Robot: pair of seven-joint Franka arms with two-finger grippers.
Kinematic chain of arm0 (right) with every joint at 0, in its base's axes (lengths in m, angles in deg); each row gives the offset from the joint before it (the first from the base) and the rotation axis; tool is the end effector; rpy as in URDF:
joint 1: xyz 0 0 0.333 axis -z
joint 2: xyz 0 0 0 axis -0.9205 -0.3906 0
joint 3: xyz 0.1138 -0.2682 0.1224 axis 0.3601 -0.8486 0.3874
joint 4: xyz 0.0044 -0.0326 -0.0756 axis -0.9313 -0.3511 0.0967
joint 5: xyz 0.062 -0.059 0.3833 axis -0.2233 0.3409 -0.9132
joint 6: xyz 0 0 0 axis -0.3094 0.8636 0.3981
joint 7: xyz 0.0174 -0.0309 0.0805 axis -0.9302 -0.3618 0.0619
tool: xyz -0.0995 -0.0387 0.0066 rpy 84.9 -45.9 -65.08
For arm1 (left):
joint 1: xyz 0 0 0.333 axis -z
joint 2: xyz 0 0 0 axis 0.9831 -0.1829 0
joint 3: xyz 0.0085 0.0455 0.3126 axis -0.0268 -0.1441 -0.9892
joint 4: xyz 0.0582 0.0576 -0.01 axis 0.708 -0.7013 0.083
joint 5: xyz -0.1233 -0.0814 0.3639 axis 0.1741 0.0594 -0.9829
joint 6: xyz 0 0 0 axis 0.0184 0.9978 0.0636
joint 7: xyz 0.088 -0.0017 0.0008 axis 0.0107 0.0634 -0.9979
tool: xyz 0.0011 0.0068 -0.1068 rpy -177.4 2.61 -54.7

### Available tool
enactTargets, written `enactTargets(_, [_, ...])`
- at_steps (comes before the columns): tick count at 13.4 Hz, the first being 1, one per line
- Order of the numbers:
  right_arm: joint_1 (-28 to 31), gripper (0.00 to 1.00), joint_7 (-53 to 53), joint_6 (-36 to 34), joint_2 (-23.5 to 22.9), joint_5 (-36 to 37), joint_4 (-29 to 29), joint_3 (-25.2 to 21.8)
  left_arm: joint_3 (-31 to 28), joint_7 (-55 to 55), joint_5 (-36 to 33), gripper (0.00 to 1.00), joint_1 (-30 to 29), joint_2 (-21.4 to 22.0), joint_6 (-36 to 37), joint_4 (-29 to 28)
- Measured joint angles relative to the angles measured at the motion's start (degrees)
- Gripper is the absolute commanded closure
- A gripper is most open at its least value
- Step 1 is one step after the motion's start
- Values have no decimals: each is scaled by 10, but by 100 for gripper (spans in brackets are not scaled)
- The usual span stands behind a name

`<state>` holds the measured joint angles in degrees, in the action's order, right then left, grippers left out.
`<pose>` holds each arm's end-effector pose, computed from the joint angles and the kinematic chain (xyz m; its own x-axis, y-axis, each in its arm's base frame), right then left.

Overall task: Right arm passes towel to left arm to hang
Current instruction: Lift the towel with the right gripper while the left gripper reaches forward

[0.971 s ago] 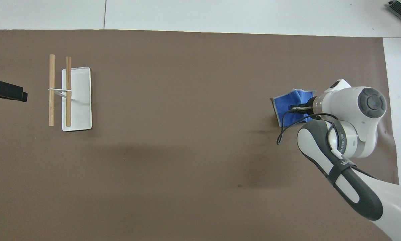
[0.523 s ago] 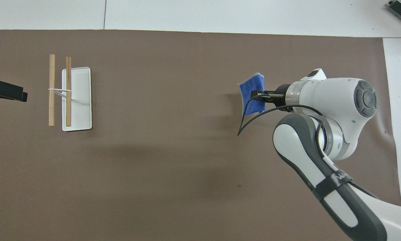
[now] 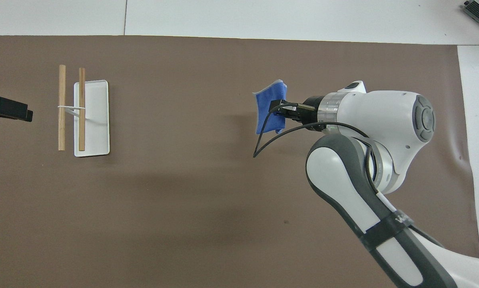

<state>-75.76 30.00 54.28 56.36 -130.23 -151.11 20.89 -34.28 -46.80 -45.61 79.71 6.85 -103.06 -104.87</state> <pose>0.5918 0.2453 0.4598 0.9480 -0.2987 0.1100 -0.1592 -0.7442 -0.6488 0.5697 -0.0070 0.6278 0.9898 -0.1260 0.0661 -0.1274 -0.9917 0.0173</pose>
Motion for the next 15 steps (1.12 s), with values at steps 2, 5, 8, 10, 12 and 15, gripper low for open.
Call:
enactTargets(2, [-23, 100, 4, 39, -5, -37, 3, 0, 4, 0, 0, 0, 0, 0, 2, 0])
enactTargets(5, [-73, 100, 5, 131, -13, -147, 4, 0, 5, 0, 0, 0, 0, 0, 3, 0])
enactTargets(8, [-110, 100, 21, 164, -16, -219, 16, 1, 5, -1, 0, 0, 1, 0, 7, 0])
enactTargets(10, [-113, 100, 64, 164, -16, -225, 32, 1, 6, -4, 8, 0, 1, 3, 10, -6])
enactTargets(12, [-113, 100, 84, 164, -18, -225, 44, 0, 3, -8, 80, 0, 0, 14, -4, -34])
enactTargets(15, [-113, 100, 89, 164, -21, -225, 46, -2, 0, -42, 193, 0, -2, 47, -71, -117])
